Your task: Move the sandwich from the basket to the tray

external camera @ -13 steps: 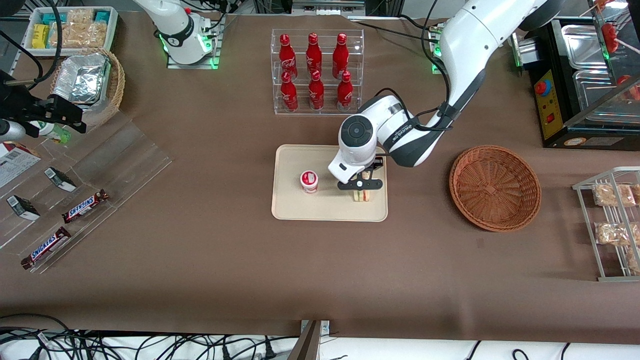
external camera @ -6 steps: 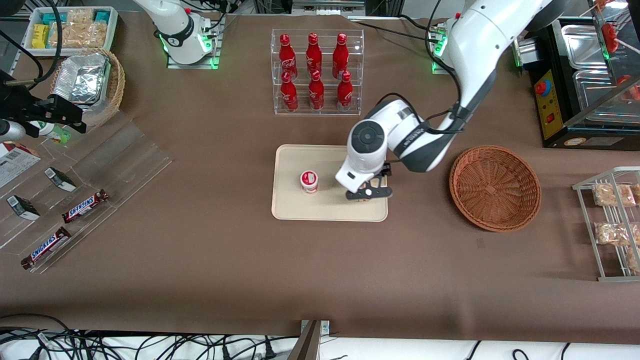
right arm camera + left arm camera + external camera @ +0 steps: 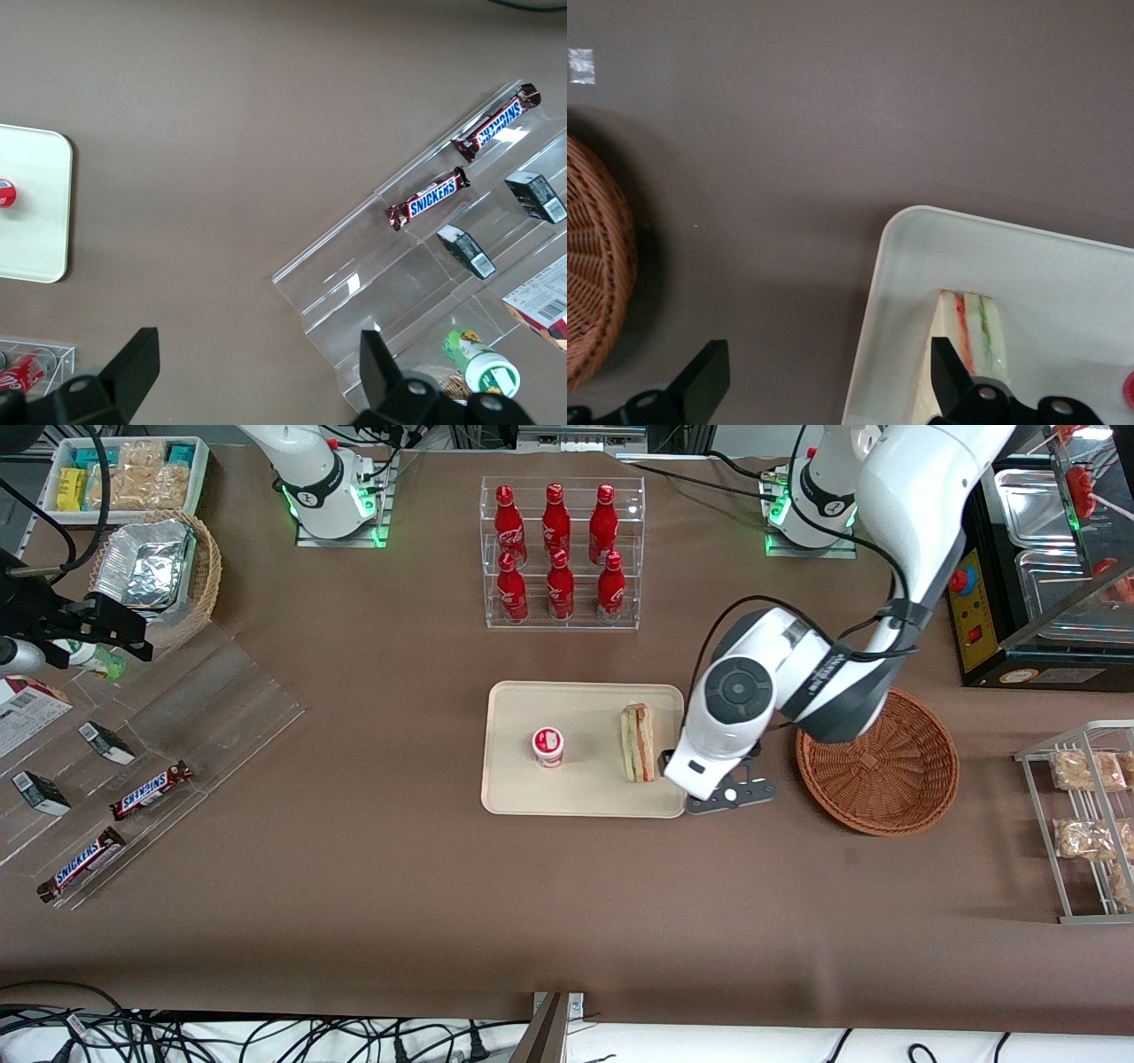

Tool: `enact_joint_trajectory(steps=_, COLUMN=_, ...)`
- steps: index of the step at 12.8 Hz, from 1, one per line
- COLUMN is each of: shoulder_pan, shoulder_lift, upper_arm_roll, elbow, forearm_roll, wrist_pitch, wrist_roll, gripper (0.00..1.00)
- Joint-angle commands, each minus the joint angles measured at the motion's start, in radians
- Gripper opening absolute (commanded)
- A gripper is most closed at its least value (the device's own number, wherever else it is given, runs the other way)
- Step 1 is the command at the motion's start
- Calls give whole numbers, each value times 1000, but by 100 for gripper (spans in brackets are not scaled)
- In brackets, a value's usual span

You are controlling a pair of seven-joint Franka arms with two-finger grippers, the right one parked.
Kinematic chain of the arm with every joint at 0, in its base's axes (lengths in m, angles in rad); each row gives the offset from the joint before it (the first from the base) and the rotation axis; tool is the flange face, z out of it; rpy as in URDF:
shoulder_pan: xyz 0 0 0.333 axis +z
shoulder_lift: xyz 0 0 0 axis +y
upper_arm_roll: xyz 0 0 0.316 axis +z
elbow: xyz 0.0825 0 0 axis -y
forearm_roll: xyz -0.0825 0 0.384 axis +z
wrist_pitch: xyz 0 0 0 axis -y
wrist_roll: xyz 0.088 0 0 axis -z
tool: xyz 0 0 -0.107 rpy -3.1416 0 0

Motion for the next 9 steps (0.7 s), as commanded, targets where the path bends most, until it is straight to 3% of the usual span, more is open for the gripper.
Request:
enact_joint_trajectory(steps=1, shoulder_pan=79, shoulder_lift=-75, upper_arm_roll=-8, elbow=14, forearm_roll=-85, wrist_pitch=-77, wrist_roll=162, gripper=100)
enact_joint_trajectory(steps=9, shoulder_pan=207, shoulder_lift=-82, upper_arm_roll=-13, elbow=74, forearm_roll=-133, wrist_pitch=-183, wrist_roll=389, gripper=100)
